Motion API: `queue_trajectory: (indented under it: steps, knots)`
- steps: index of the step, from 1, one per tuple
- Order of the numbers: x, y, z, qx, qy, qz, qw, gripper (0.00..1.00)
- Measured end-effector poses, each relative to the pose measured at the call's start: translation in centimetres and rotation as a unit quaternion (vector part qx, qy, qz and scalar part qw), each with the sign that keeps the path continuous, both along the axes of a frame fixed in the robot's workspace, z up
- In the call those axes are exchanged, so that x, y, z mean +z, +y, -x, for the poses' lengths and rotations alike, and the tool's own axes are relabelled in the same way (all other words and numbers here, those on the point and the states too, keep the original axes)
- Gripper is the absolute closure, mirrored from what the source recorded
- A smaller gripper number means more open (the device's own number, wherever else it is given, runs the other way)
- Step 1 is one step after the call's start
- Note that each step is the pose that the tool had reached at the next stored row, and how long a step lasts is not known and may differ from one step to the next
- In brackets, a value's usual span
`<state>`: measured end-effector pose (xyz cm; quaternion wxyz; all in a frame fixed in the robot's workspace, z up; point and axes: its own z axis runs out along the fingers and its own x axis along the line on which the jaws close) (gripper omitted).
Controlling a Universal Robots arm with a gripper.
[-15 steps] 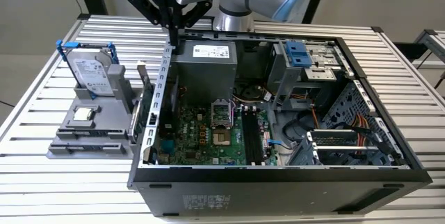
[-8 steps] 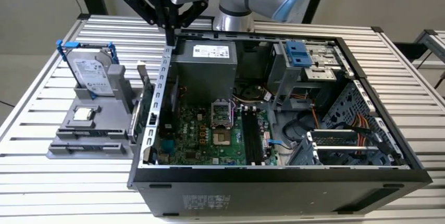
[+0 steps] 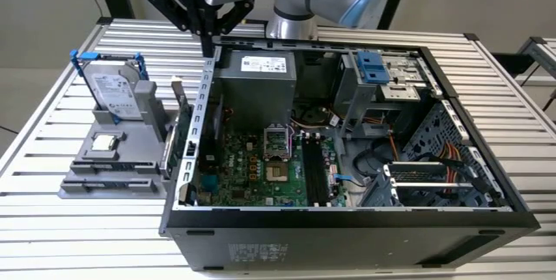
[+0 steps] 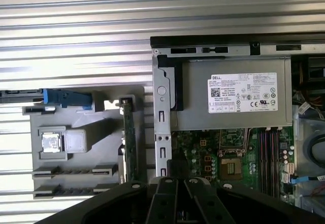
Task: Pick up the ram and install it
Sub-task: 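Reach for the ram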
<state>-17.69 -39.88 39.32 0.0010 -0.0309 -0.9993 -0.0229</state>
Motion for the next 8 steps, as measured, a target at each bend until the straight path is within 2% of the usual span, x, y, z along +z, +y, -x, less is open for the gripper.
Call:
queue_trajectory:
  steps: [8]
  knots:
    - [-0.01,0.00,0.84,0.000,0.0005,0.0000,1.0000,1.00]
